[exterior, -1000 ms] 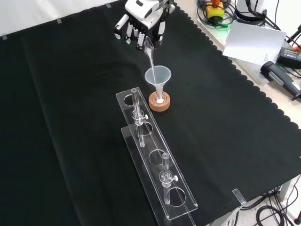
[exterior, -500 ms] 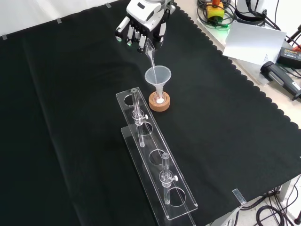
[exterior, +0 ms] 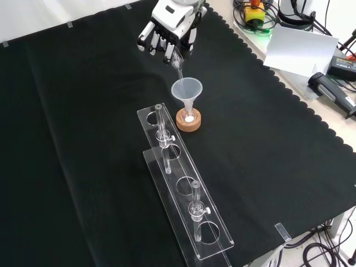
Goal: Pour all the NaCl from the weighing funnel into the round-bottom flask.
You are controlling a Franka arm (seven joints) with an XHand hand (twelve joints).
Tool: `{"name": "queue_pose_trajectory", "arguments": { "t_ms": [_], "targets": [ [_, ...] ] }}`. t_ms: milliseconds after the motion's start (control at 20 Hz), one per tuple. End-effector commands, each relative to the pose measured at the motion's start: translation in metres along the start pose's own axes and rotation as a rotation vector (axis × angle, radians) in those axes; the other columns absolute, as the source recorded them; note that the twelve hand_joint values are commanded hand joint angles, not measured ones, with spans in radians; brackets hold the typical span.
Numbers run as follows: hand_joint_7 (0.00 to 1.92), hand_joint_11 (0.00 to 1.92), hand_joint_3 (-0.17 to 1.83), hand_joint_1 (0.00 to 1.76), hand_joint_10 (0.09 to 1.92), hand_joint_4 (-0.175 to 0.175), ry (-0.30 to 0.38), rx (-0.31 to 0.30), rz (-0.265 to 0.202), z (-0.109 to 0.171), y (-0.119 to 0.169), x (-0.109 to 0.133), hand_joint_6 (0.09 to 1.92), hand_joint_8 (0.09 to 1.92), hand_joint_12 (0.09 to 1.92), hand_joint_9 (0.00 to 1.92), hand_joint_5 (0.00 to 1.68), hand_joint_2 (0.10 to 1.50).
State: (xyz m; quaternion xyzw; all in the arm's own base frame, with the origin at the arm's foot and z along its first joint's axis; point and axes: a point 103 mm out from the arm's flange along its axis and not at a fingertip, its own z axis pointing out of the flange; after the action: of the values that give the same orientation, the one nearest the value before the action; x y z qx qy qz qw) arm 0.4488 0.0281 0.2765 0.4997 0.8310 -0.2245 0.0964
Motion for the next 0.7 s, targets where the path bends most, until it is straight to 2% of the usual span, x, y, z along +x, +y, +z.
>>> {"name": "queue_pose_trajectory", "arguments": {
  "t_ms": [50,350,450,650,700],
  "targets": [
    [1.68,0.00,0.64,1.14,0.10,0.175,-0.037,-0.009,-0.023,-0.004,0.004,0.003,0.36,0.09,1.51,1.20,1.43,0.61],
    [1.68,0.00,0.64,1.14,0.10,0.175,-0.095,-0.040,-0.051,-0.011,0.005,0.006,0.36,0.09,1.52,1.20,1.43,0.61],
    [1.69,0.00,0.64,1.14,0.10,0.175,-0.092,-0.054,-0.053,-0.016,0.009,0.015,0.36,0.09,1.52,1.20,1.43,0.61],
    [1.69,0.00,0.65,1.14,0.10,0.175,-0.120,-0.076,-0.067,-0.018,0.009,0.016,0.36,0.09,1.52,1.20,1.43,0.61],
    [1.69,0.00,0.66,1.14,0.10,0.175,-0.096,-0.098,-0.079,-0.016,0.008,0.012,0.36,0.09,1.52,1.20,1.44,0.60]
  ]
}}
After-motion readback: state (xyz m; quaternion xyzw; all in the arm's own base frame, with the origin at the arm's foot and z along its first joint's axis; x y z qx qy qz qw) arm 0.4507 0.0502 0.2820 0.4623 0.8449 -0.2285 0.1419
